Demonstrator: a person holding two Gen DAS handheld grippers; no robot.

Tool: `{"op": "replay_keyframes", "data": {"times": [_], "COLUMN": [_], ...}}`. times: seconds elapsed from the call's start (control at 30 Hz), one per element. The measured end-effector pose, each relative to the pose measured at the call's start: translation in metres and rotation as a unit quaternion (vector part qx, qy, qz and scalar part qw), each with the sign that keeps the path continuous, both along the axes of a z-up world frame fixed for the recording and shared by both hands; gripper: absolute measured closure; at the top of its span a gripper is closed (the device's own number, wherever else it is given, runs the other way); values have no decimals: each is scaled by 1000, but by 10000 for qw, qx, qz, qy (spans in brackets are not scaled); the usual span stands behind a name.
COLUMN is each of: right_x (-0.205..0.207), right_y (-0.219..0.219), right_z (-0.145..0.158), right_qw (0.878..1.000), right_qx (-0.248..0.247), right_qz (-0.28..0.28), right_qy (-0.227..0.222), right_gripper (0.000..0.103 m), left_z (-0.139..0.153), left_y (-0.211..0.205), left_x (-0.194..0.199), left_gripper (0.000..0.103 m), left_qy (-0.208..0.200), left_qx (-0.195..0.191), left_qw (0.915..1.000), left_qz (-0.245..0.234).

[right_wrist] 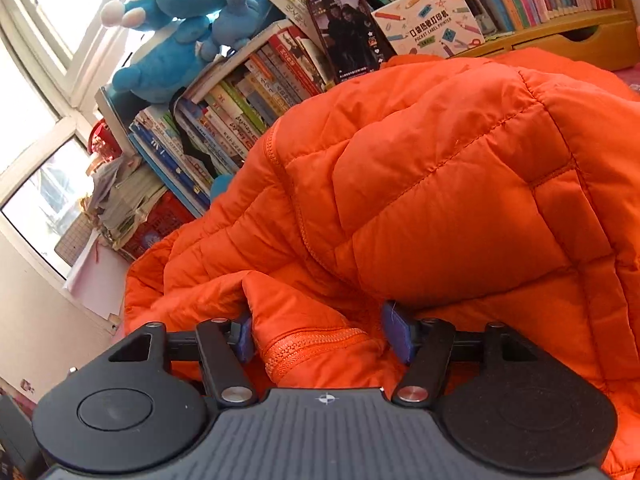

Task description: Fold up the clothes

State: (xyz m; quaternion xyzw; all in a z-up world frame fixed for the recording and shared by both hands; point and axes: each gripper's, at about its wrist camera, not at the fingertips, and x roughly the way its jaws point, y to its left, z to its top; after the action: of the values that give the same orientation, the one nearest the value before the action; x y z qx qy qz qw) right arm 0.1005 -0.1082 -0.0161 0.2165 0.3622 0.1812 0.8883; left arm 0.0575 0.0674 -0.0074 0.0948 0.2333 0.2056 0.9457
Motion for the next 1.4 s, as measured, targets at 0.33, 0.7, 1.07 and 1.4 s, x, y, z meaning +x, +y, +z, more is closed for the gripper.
{"op": "replay_keyframes", "data": {"times": [0.33, 0.7, 1.07, 1.4], "right_x": [-102, -105, -107, -89], "right_y": [66, 138, 101, 49], "right_z": [12, -36, 10, 36], "right_qw": [9326, 8686, 8852, 9546], "right_qx": [-3001, -4193, -3342, -1798], "right_qz": [253, 365, -730, -730], "right_qy": [-1989, -2616, -3152, -2261], "right_gripper": [20, 5, 5, 5], "left_z": [29, 59, 20, -32], "left_y": [69, 54, 28, -60], "left_x": [-14, -71, -76, -32], "left_gripper": [0, 0, 0, 0], "left_qy": [-155, -823, -277, -283], "left_qx": [-1959, -2156, -1513, 974], "left_qw": [9804, 9721, 9861, 9895], "left_qz": [116, -421, -628, -1029]}}
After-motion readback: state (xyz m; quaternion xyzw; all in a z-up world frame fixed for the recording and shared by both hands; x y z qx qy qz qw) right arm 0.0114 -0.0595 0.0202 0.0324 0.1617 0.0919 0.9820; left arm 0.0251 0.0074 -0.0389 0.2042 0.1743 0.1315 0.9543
